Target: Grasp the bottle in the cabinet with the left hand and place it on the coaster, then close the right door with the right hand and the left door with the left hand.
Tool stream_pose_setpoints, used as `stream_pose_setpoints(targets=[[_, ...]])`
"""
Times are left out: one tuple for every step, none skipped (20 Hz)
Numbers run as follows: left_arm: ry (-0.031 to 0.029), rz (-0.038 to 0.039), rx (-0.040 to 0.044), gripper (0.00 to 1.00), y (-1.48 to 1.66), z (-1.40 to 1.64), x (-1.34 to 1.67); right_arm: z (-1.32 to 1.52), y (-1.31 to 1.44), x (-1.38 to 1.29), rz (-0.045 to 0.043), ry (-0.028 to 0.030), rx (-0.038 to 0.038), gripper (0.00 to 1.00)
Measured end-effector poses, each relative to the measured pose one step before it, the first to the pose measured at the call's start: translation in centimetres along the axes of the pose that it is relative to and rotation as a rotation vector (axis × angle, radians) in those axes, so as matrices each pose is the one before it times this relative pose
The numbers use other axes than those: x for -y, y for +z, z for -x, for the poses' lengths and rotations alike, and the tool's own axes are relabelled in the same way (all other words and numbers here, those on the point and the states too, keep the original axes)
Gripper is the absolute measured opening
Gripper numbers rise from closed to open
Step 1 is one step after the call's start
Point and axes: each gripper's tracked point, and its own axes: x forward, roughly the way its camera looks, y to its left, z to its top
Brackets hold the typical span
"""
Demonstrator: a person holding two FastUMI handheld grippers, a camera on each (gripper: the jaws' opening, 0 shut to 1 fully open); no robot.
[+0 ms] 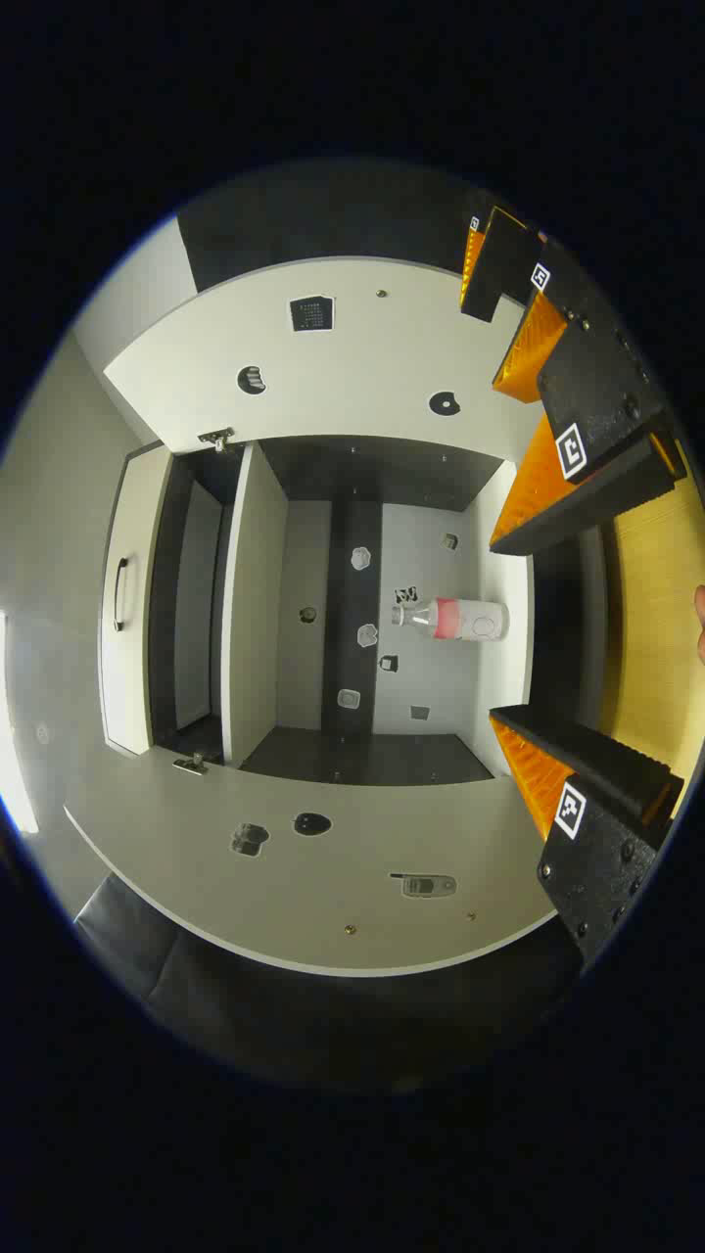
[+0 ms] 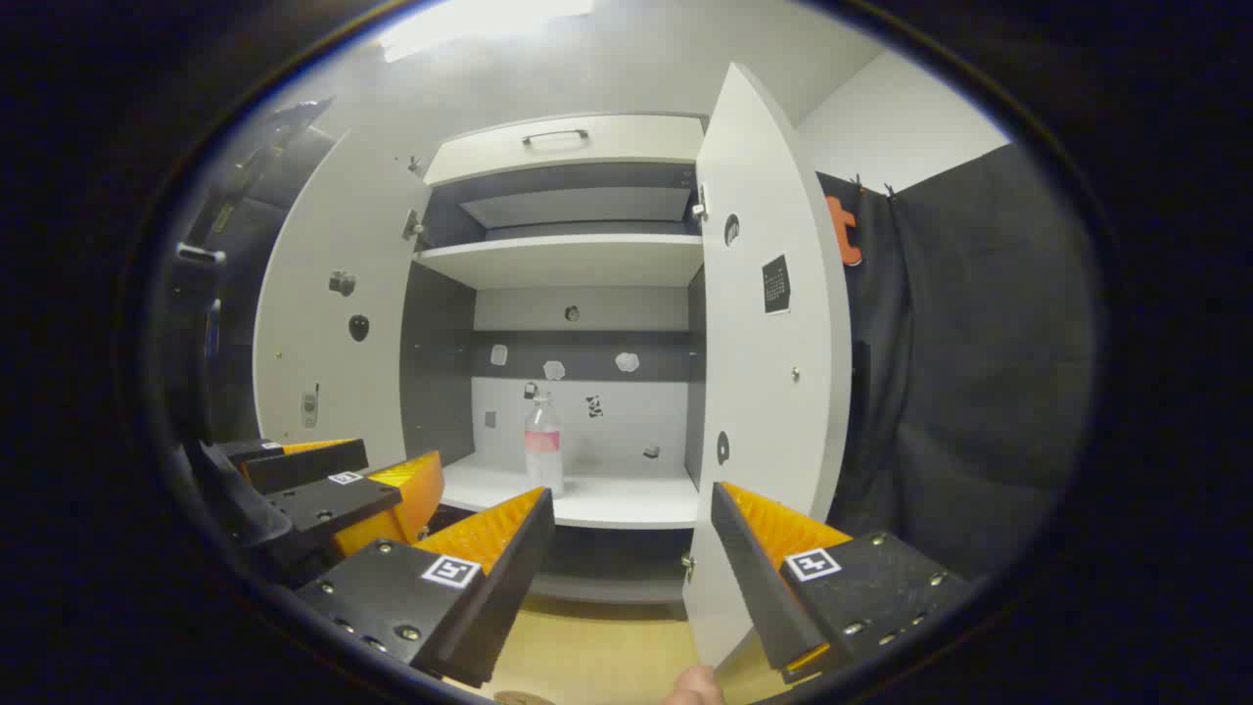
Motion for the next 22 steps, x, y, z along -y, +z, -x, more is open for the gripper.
stream_pose_setpoints(targets=[[0.00396, 0.00104, 0.00116, 0.96, 0.013, -0.09, -0.172, 0.082, -0.017, 0.084, 0.00205, -0.00178, -0.0013, 0.97], [-0.00061, 0.00534, 0.00017, 0.96, 0.041, -0.038, -0.077, -0.057, -0.063, -0.014, -0.00222, -0.00117, -0.00252, 0.97], [-0.00966, 0.01068, -0.00198, 0.96, -0.151, -0.081, 0.294, 0.056, -0.068, -0.071, -0.00341, -0.0001, -0.00389, 0.97], [-0.00742, 0.00913, -0.00069, 0.96, 0.022, 0.088, 0.063, -0.112, -0.005, 0.016, -0.00172, -0.00386, 0.00206, 0.97], [-0.00221, 0.00531, 0.00153, 0.96, -0.046, 0.042, -0.121, -0.032, 0.065, 0.04, -0.00085, -0.00402, 0.00405, 0.97], [0.00012, -0.00177, 0.00206, 0.96, 0.073, -0.029, -0.13, -0.1, 0.16, 0.023, -0.00226, -0.00534, 0.00555, 0.97], [0.00222, -0.00573, 0.00106, 0.96, 0.057, -0.092, -0.144, -0.016, 0.076, -0.013, -0.00291, -0.00415, 0.00557, 0.97], [0.00341, -0.00499, 0.00198, 0.96, 0.099, -0.009, -0.211, -0.006, 0.129, -0.068, -0.00375, -0.00248, 0.00472, 0.98], [0.00277, -0.00166, 0.00294, 0.96, 0.047, -0.014, -0.167, -0.172, 0.042, -0.002, -0.00292, -0.00152, 0.00496, 0.98], [0.00048, 0.00146, 0.00042, 0.96, 0.008, -0.058, -0.078, -0.177, 0.079, -0.124, -0.00057, -0.00017, 0.00347, 0.98], [-0.00002, 0.00249, -0.00196, 0.96, -0.125, 0.002, -0.108, 0.026, 0.078, -0.096, 0.00182, -0.00174, 0.00336, 0.98], [0.0002, 0.00251, -0.00149, 0.96, -0.039, -0.048, -0.112, -0.061, 0.059, 0.004, 0.00447, -0.0044, 0.00196, 0.97], [0.00031, 0.00224, -0.00134, 0.96, -0.019, -0.029, -0.115, -0.06, -0.041, 0.067, 0.0034, -0.00411, 0.00349, 0.97], [-0.00015, 0.00325, 0.00006, 0.96, -0.107, -0.036, -0.052, 0.042, 0.173, -0.012, 0.00087, -0.0036, 0.00594, 0.98], [-0.0001, 0.00424, 0.0006, 0.96, -0.043, -0.013, -0.073, -0.008, 0.167, 0.05, -0.00121, -0.00397, 0.00592, 0.98], [0.00041, 0.00367, -0.00165, 0.96, -0.094, -0.085, -0.061, -0.038, 0.13, -0.038, -0.00194, -0.00178, 0.00381, 0.97], [-0.00102, 0.00481, -0.00215, 0.96, -0.049, -0.006, -0.049, 0.099, 0.086, -0.018, -0.00071, -0.00291, 0.00295, 0.97], [-0.00192, 0.00614, 0.00011, 1.0, -0.048, 0.018, -0.056, 0.035, 0.071, 0.015, 0.00118, -0.00357, 0.00209, 0.97], [-0.00246, 0.00315, 0.00032, 0.96, -0.008, -0.015, 0.031, 0.138, -0.042, -0.006, 0.00218, -0.00271, 0.00119, 0.97], [-0.00239, -0.00121, -0.00058, 0.96, -0.048, -0.013, 0.028, 0.008, -0.036, 0.031, 0.00282, -0.00229, -0.00073, 0.97], [-0.0032, -0.00584, -0.00133, 0.96, -0.028, 0.047, 0.038, 0.088, -0.081, -0.11, 0.00235, 0.00079, -0.00117, 0.97], [-0.00298, -0.00622, 0.00032, 0.96, -0.041, 0.002, 0.148, 0.078, -0.039, -0.056, 0.00281, -0.00085, -0.00274, 0.97]])
